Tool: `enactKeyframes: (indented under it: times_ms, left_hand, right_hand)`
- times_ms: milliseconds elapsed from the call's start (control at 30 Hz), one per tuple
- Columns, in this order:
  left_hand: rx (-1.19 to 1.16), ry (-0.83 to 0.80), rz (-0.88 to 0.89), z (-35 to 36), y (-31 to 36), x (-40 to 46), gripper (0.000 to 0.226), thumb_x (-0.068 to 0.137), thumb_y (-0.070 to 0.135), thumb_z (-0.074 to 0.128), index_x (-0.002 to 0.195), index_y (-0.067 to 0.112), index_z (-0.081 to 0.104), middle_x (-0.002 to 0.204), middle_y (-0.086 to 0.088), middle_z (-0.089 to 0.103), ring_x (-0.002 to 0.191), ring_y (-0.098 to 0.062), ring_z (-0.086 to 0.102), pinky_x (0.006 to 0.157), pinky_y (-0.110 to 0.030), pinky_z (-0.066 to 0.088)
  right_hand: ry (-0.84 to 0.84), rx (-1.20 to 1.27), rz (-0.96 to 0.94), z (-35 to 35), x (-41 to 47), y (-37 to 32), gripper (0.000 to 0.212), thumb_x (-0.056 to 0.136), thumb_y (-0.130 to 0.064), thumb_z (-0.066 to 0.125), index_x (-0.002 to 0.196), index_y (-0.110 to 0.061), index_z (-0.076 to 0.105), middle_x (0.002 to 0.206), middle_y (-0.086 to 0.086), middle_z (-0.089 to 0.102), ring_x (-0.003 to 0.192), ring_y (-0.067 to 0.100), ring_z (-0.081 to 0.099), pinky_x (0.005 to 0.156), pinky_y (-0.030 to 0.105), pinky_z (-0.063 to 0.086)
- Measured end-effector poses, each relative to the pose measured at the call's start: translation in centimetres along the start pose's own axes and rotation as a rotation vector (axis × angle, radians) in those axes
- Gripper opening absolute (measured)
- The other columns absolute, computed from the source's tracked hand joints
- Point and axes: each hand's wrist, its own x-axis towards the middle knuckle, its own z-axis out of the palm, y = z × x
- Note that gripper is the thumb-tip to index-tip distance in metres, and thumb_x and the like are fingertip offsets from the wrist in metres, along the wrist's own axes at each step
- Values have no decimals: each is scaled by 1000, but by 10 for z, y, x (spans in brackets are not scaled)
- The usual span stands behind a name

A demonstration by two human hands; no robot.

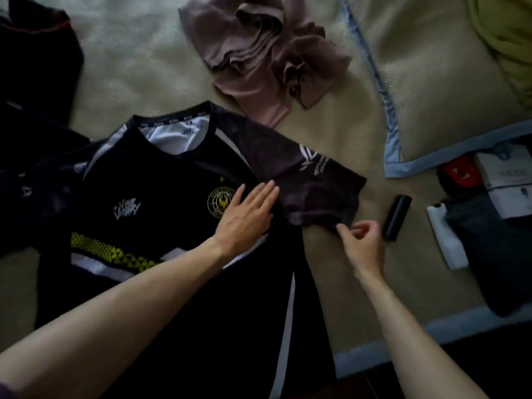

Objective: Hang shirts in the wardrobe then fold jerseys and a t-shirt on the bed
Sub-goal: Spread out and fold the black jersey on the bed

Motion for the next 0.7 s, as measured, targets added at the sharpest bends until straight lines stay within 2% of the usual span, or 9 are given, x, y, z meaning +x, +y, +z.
enactKeyframes:
  times_ms: [133,200,300,367,433,533,567,633,700]
  left_hand:
    - [-56,5,-45,-3,12,-63,58,94,28,49,150,17,44,157,-1,43,142,-17,44,116,-42,34]
    - [-80,-57,-107,1,14,-107,58,90,25,50,148,19,47,155,0,46,139,-18,48,114,-42,37]
    - [-122,-123,-281,-5,4,-176,57,87,27,48,144,22,52,149,3,52,132,-17,54,108,-39,41]
    - [-141,-143,-470,-18,-16,-221,55,88,32,45,142,22,54,146,2,54,128,-17,56,103,-37,43]
    - [-174,-112,-711,-27,-42,-264,50,90,32,54,139,21,56,141,-1,56,125,-22,57,96,-41,48]
    - [-350,-40,-1173,-28,-81,-315,54,87,28,73,137,18,56,134,-8,56,116,-33,58,89,-50,48]
    - [-420,-13,-1269,-26,-91,-328,55,86,27,76,136,16,56,131,-11,57,114,-35,58,89,-50,48]
    - [-596,41,-1309,-19,-101,-347,54,85,20,78,133,10,55,122,-14,58,106,-32,61,86,-43,49]
    - [-696,22,-1260,-17,-99,-360,44,86,10,76,124,12,55,108,-9,60,91,-22,60,77,-34,48]
  right_hand:
    - [-521,-231,39,14,-55,33,48,68,-51,86,97,-19,65,86,-6,69,83,14,67,77,33,55]
    - [-589,-327,-20,25,-74,40,43,65,-50,87,91,-21,69,84,-5,71,80,13,68,75,35,56]
    - [-593,-383,-41,25,-88,48,23,76,-27,85,74,-21,63,70,-4,62,64,10,59,63,37,47]
    - [-634,-418,26,16,-96,47,23,83,-20,81,72,-14,61,67,-3,60,59,7,54,61,36,47]
    - [-716,-489,112,12,-95,44,26,89,-11,73,69,-15,57,71,0,62,63,9,58,62,28,47]
    - [-842,-682,186,13,-91,21,12,89,-14,72,93,-5,65,104,14,70,92,23,66,68,23,47]
    - [-862,-763,207,16,-91,9,31,87,-21,75,109,-2,65,112,14,69,98,23,65,69,22,48]
    - [-891,-936,201,28,-89,-8,58,81,-38,77,126,-4,60,121,10,66,104,22,64,77,23,51]
    - [-870,-1259,125,42,-96,-30,68,79,-53,69,133,-13,59,132,6,62,115,21,61,89,27,48]
